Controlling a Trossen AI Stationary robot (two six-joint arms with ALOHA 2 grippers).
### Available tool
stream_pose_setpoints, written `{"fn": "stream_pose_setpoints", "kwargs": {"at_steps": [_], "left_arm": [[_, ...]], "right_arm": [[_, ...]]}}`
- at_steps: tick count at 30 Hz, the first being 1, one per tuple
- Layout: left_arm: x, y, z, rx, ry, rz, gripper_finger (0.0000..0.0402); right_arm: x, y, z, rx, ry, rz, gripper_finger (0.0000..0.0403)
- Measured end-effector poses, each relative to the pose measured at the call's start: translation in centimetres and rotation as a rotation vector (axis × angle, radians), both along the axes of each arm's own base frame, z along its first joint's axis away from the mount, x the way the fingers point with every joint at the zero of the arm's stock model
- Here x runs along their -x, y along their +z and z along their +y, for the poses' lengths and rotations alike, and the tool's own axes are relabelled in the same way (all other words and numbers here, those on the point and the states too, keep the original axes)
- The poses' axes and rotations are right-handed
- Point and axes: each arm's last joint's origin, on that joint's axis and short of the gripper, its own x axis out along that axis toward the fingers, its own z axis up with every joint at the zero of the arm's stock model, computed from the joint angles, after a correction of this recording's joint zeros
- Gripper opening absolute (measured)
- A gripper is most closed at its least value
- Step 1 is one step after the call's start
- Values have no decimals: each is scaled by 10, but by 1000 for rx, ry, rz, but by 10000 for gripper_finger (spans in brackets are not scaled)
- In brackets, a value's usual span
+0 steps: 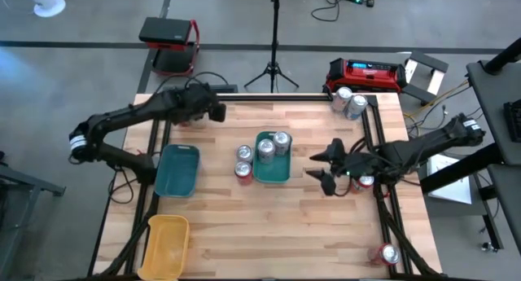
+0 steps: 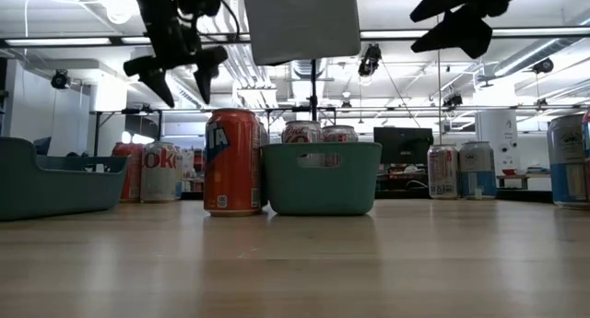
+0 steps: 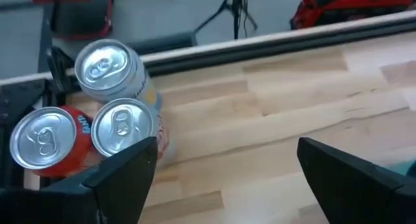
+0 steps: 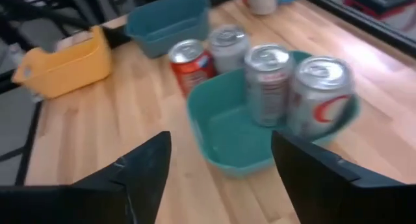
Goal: Sort soda cans
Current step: Put the left red-silver soda can into the light green bin
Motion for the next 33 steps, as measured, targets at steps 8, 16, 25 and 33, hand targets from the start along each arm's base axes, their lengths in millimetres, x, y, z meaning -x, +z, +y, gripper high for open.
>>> {"fn": "stream_pose_setpoints", "kwargs": {"at_steps": [8,16,25,33], "left_arm": [[11,-20,57,148,37,99,355],[12,-18,76,226,4,243,355],[23,-30,70,274,19,314,355],[23,-53,73,245,-26,312,355]], "right_arm": [[-12,-21,6,79,43,60,276],[-30,-41,12,102,49,108,263],[-40,-53,15,107,47,123,276],[-43,-52,16,89,25,95,273]]}}
